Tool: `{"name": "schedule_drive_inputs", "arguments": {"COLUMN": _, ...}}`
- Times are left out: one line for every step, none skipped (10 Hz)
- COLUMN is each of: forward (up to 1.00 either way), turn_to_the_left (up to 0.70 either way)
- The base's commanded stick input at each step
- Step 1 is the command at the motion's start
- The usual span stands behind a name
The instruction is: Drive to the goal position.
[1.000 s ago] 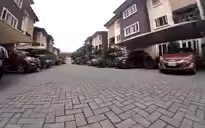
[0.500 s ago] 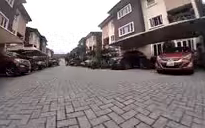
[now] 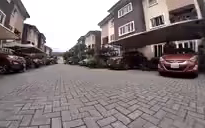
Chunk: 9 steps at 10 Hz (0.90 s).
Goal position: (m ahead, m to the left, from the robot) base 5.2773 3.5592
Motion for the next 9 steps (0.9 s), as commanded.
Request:
{"name": "schedule_drive_inputs", "arguments": {"forward": 0.70, "turn_to_the_left": 0.00}}
{"name": "schedule_drive_inputs", "arguments": {"forward": 0.70, "turn_to_the_left": 0.00}}
{"name": "schedule_drive_inputs", "arguments": {"forward": 0.70, "turn_to_the_left": 0.00}}
{"name": "schedule_drive_inputs", "arguments": {"forward": 0.70, "turn_to_the_left": 0.00}}
{"name": "schedule_drive_inputs", "arguments": {"forward": 0.70, "turn_to_the_left": 0.00}}
{"name": "schedule_drive_inputs", "arguments": {"forward": 0.70, "turn_to_the_left": 0.00}}
{"name": "schedule_drive_inputs", "arguments": {"forward": 0.70, "turn_to_the_left": 0.00}}
{"name": "schedule_drive_inputs", "arguments": {"forward": 0.70, "turn_to_the_left": 0.00}}
{"name": "schedule_drive_inputs", "arguments": {"forward": 0.70, "turn_to_the_left": 0.00}}
